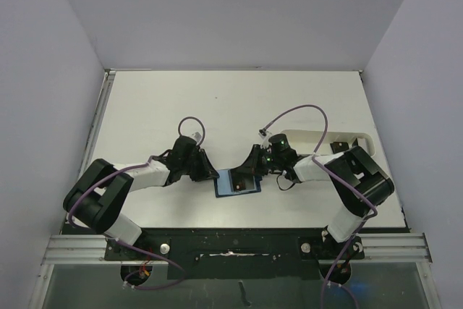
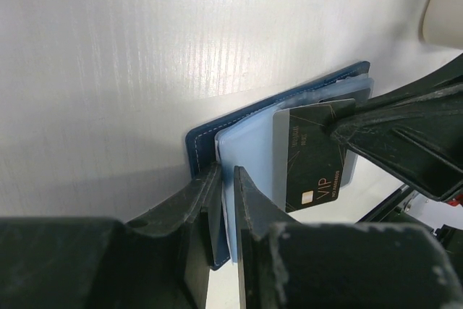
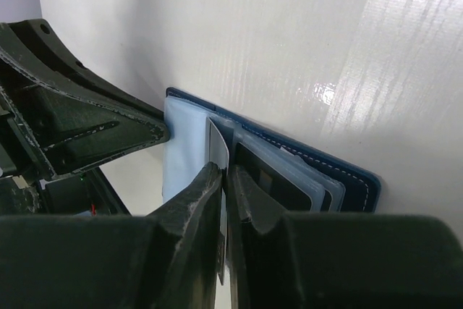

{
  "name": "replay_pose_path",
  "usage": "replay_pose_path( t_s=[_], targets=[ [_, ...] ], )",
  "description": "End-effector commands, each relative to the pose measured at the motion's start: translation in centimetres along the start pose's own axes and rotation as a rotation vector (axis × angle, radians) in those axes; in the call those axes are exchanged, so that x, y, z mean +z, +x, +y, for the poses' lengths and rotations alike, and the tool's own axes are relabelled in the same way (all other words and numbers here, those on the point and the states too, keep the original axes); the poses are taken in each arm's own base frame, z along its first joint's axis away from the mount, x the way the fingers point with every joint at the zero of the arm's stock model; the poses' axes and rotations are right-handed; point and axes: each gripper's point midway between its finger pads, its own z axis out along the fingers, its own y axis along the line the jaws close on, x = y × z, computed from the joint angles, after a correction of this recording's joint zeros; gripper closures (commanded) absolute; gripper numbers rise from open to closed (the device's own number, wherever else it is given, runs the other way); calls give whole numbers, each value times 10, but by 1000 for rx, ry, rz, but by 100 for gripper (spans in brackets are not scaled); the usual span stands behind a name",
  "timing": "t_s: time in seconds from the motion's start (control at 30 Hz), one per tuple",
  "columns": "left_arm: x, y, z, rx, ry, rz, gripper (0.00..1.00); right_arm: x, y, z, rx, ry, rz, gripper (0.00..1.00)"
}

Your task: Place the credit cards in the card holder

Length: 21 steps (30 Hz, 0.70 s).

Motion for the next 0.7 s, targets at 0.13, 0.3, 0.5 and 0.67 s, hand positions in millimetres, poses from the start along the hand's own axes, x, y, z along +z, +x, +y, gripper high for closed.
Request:
replay_pose_path(
  t_s=[0.13,0.3,0.5,0.67],
  targets=[
    [0,8,6,2,-9,12,87,-22,-1,-16,-37,196,-31,67],
    [-1,6,7,11,-14,3,87,-29,-2,-5,-113,275,-47,56],
    [-1,8,5,8,-4,3,86,-19,6,-1,-131,317,-29,54],
    [-1,9,5,7,4,5,86,-6,13,11,-142,271,-3,53]
  ],
)
